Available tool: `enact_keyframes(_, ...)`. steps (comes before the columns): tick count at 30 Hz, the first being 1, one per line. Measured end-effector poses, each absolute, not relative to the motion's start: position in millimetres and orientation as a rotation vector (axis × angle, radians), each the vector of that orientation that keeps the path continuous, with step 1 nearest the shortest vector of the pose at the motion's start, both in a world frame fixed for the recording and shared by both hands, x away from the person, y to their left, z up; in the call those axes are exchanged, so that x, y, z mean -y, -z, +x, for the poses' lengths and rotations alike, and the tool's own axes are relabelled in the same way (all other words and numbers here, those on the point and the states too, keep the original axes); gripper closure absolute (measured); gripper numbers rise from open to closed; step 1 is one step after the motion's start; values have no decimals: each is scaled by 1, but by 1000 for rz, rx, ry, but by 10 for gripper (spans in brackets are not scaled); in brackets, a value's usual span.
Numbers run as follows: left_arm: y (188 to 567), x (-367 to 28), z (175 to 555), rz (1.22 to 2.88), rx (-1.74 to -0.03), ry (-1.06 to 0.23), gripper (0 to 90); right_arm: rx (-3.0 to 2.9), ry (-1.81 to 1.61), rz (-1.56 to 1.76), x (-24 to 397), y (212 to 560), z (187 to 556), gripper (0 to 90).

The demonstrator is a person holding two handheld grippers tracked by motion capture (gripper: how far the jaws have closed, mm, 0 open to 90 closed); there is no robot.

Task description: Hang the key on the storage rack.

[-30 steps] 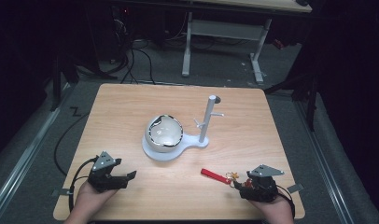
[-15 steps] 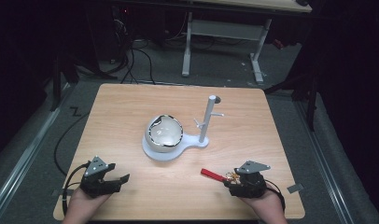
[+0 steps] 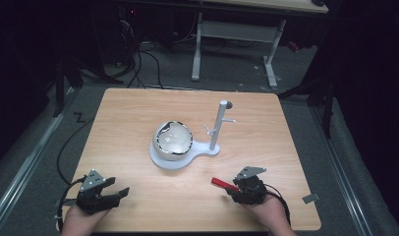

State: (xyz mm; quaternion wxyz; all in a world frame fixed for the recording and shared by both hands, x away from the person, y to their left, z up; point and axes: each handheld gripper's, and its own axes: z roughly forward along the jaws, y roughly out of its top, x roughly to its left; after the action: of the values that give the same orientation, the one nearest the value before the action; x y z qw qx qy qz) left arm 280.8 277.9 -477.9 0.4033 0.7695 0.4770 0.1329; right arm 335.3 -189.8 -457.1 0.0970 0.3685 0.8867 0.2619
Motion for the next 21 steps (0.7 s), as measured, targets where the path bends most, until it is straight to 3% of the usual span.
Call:
enact_keyframes(10, 479, -282, 276, 1939, -1218, -337, 323, -2639, -694, 1110, 181, 464, 342, 650)
enact_keyframes(21, 479, -281, 275, 1938, -1219, -334, 326, -2623, -640, 1113, 179, 465, 346, 688)
